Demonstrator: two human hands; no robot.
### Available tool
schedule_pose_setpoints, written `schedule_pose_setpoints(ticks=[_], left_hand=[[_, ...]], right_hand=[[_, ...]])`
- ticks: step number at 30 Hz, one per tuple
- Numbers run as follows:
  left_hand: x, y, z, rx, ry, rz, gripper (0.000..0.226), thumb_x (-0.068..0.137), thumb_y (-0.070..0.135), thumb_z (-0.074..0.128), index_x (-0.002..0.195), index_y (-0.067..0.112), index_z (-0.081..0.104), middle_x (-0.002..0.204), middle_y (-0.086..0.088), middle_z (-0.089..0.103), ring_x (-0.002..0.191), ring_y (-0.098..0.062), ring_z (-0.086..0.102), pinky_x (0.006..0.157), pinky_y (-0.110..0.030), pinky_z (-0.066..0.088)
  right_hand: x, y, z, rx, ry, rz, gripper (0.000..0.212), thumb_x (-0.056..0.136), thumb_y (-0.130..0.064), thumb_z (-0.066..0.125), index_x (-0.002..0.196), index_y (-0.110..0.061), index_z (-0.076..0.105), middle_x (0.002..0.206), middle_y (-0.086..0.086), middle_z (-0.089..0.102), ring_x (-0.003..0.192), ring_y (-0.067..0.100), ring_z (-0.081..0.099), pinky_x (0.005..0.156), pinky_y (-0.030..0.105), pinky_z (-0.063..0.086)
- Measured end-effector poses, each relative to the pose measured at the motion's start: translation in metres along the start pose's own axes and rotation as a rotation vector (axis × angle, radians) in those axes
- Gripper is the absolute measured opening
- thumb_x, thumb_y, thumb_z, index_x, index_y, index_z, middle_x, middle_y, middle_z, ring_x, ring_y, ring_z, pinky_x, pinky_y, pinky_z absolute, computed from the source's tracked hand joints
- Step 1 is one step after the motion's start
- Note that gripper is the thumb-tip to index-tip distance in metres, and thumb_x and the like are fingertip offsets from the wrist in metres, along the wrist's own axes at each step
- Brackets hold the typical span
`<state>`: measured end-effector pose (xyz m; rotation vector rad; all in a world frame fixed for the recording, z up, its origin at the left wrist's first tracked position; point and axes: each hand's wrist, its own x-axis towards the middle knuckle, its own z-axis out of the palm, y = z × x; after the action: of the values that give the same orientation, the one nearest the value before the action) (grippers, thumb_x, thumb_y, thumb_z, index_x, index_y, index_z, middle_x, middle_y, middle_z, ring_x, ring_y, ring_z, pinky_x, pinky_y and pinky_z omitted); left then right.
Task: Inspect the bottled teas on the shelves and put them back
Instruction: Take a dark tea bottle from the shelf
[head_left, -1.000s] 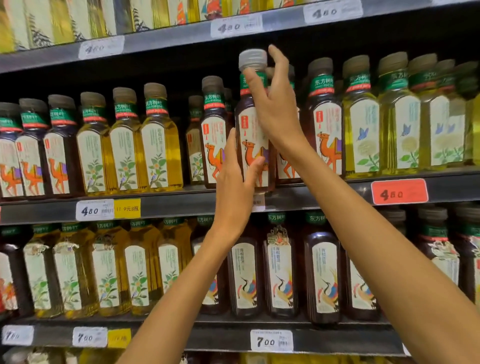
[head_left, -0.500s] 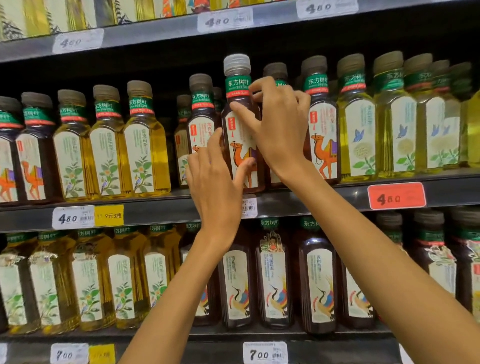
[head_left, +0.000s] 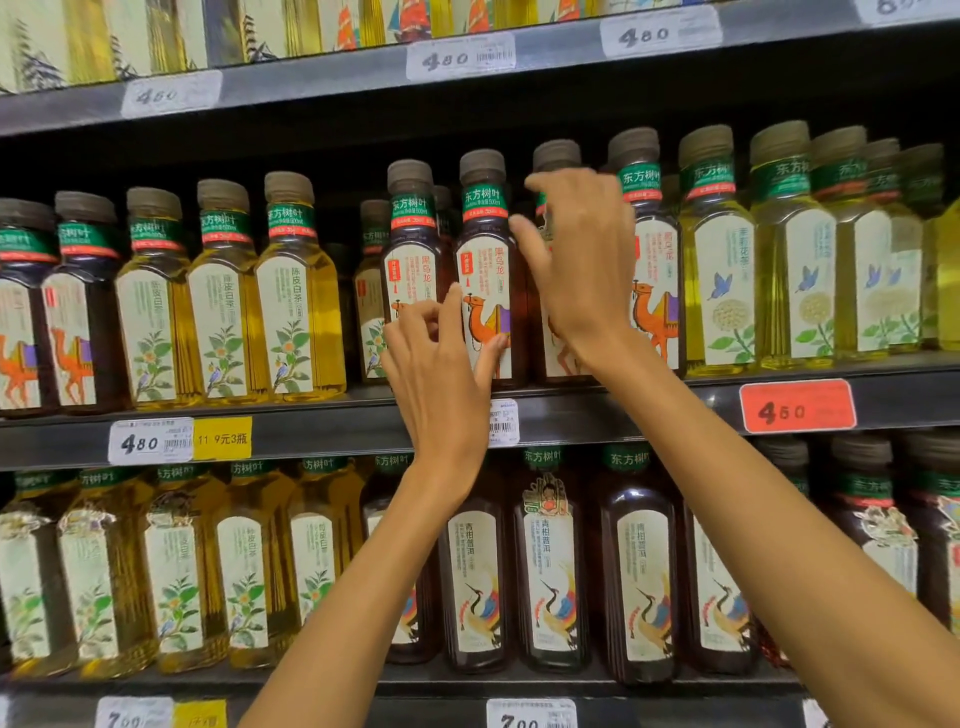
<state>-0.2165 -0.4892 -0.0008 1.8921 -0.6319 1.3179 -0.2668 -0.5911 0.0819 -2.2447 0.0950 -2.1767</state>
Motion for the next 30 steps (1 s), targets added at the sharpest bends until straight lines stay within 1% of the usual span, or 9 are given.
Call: schedule_pose_setpoints(ticks=[2,5,8,14,17,19,22,25,30], left_hand=[[-0.003,0.002,-0.002,-0.030,0.026,0.010,0.053,0.088,0.034,0.064,0.134,0.014,0.049,0.121,-0.012,0.052,0.111,-0.027,0.045,0.090,-0.031,0.034],[-0.006,0.007,-0.004,-0.173,0.041,0.085,0.039,0.088,0.023,0.066,0.124,0.011,0.057,0.113,-0.011,0.055,0.102,-0.023,0.053,0.085,-0.028,0.040],[-0.010,0.014,-0.003,-0.341,-0.065,0.161,0.033,0.091,0.020,0.063,0.122,0.011,0.057,0.111,-0.007,0.055,0.091,-0.018,0.059,0.078,-0.027,0.050],[-0.015,0.015,0.003,-0.416,-0.150,0.158,0.043,0.089,0.024,0.065,0.128,0.009,0.053,0.116,-0.005,0.058,0.105,-0.017,0.051,0.090,-0.037,0.047],[-0.018,0.016,0.002,-0.442,-0.170,0.148,0.051,0.088,0.031,0.066,0.132,0.011,0.049,0.118,-0.004,0.057,0.110,-0.016,0.049,0.096,-0.035,0.044],[-0.020,0.018,0.000,-0.501,-0.196,0.130,0.057,0.087,0.034,0.065,0.135,0.013,0.045,0.125,-0.002,0.053,0.117,-0.013,0.047,0.101,-0.029,0.039],[-0.022,0.024,-0.003,-0.598,-0.214,0.106,0.063,0.086,0.038,0.064,0.138,0.012,0.039,0.132,-0.001,0.046,0.124,-0.011,0.042,0.105,-0.021,0.034],[-0.024,0.028,-0.006,-0.647,-0.220,0.108,0.068,0.085,0.041,0.064,0.140,0.014,0.035,0.131,0.006,0.040,0.122,-0.002,0.037,0.101,-0.007,0.030],[-0.029,0.031,-0.015,-0.740,-0.262,0.131,0.079,0.079,0.044,0.071,0.143,0.023,0.028,0.133,0.011,0.037,0.125,-0.001,0.039,0.103,-0.020,0.041]], right_hand=[[0.013,0.003,-0.004,0.045,0.059,0.091,0.041,0.096,-0.027,0.054,0.132,-0.010,0.049,0.130,0.009,0.053,0.120,0.022,0.046,0.095,0.023,0.031],[0.026,0.005,-0.002,0.087,-0.127,0.195,0.054,0.097,-0.027,0.052,0.143,-0.007,0.031,0.138,0.014,0.045,0.124,0.026,0.046,0.096,0.028,0.037],[0.024,0.004,0.002,-0.017,-0.249,0.162,0.056,0.098,-0.025,0.050,0.145,-0.007,0.023,0.137,0.018,0.044,0.121,0.030,0.050,0.093,0.035,0.042],[0.020,-0.004,-0.014,0.225,-0.100,0.199,0.063,0.088,-0.006,0.059,0.142,-0.007,0.028,0.133,0.016,0.043,0.115,0.025,0.049,0.091,0.031,0.044],[0.017,-0.005,-0.029,0.458,-0.080,0.241,0.063,0.087,-0.014,0.065,0.139,-0.005,0.030,0.134,0.012,0.046,0.122,0.022,0.047,0.098,0.034,0.044],[0.013,-0.004,-0.038,0.553,-0.141,0.248,0.050,0.091,-0.023,0.062,0.132,-0.008,0.037,0.119,-0.001,0.055,0.110,0.013,0.055,0.093,0.032,0.048],[0.006,-0.006,-0.049,0.667,-0.163,0.193,0.038,0.094,-0.024,0.059,0.124,-0.006,0.044,0.099,-0.017,0.052,0.093,-0.001,0.055,0.082,0.016,0.049],[-0.005,-0.009,-0.059,0.723,-0.110,0.125,0.035,0.094,-0.018,0.060,0.120,-0.001,0.045,0.099,-0.013,0.051,0.093,0.001,0.055,0.083,0.019,0.048],[-0.016,-0.016,-0.076,0.842,-0.024,0.161,0.030,0.093,-0.014,0.060,0.116,-0.002,0.046,0.097,-0.005,0.057,0.091,0.007,0.060,0.081,0.025,0.051]])
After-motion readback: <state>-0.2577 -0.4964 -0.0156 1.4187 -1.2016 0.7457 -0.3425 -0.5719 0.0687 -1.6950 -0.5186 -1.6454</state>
